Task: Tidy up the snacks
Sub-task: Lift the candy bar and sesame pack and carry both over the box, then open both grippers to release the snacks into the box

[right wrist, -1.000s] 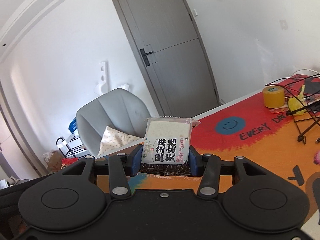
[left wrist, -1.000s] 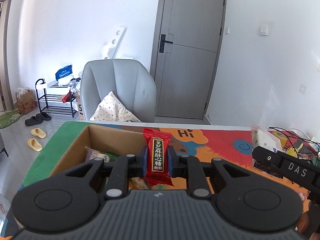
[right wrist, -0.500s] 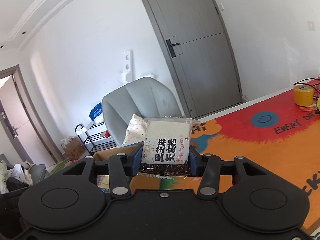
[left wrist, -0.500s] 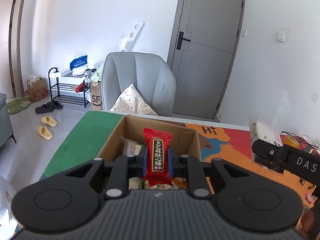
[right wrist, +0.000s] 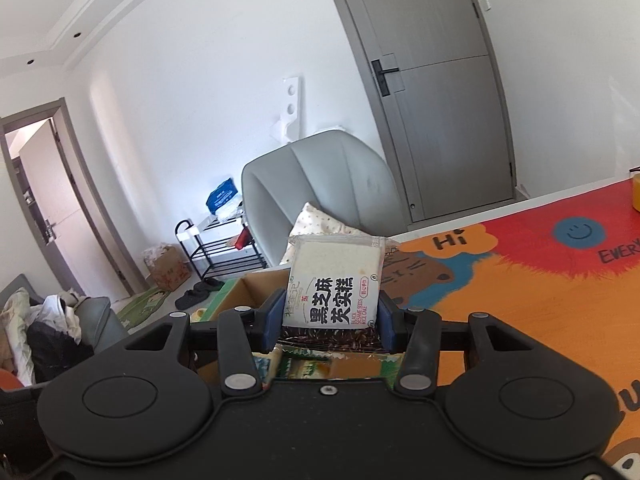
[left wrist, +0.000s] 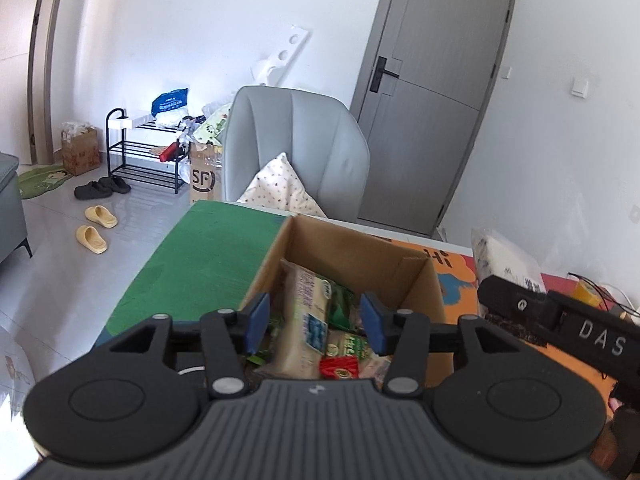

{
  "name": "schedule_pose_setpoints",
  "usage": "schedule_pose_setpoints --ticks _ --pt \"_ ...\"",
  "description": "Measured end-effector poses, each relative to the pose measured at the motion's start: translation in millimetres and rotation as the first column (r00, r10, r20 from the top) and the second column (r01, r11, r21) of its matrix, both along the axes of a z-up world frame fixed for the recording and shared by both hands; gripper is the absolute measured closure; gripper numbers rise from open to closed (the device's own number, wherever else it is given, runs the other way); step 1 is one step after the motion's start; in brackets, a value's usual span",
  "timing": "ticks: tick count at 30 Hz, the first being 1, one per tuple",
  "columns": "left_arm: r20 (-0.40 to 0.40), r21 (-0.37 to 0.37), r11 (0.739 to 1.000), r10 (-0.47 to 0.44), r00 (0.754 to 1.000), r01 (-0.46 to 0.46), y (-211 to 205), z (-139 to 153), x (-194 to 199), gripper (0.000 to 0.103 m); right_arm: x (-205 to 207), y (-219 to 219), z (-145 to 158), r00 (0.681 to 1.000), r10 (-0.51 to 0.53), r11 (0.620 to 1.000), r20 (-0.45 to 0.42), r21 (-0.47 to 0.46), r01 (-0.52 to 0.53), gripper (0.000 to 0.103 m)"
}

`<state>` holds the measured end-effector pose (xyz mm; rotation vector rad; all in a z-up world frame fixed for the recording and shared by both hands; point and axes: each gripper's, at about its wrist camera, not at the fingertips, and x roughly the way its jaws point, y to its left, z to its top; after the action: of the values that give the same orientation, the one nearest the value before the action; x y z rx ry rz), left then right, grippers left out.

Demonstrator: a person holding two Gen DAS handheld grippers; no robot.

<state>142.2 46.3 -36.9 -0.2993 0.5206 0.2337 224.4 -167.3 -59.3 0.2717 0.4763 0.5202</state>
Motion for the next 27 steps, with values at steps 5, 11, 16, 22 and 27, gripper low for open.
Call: schedule_pose_setpoints --ticks 5,11,16,22,27 --pt "0.013 -0.002 1.0 0.02 1.0 -0.02 7.5 0.5 -9.4 0.038 -5.1 14.8 0.5 0.999 0.031 0.999 -0.008 -0.013 -0.031 0.056" --pt "0.012 -0.022 0.999 0.031 0.999 -0.031 18.5 -0.8 -16.1 0.032 -6.0 26.0 -5.0 0.995 0.085 0.996 -0.056 0.009 -0.085 0.05" --pt "0.021 -0.026 0.999 0.031 0.999 -0.03 18.4 1.3 -21.2 0.028 -10.6 17.3 -5.8 0.995 0.057 0.998 -0.077 0.026 -0.056 0.042" --pt "0.017 -0.011 1.0 0.015 1.0 -0.015 11.5 0.3 -25.6 0.018 -20.2 2.6 -6.9 0.997 0.012 1.0 -0.079 0.021 -0.011 0.036" --pt "0.007 0.025 1.0 -0.012 1.0 0.011 2.2 -1.0 -33.5 0.012 -30.3 -9.3 -12.5 0.996 -0.017 1.0 -0.088 0.022 0.019 0.035"
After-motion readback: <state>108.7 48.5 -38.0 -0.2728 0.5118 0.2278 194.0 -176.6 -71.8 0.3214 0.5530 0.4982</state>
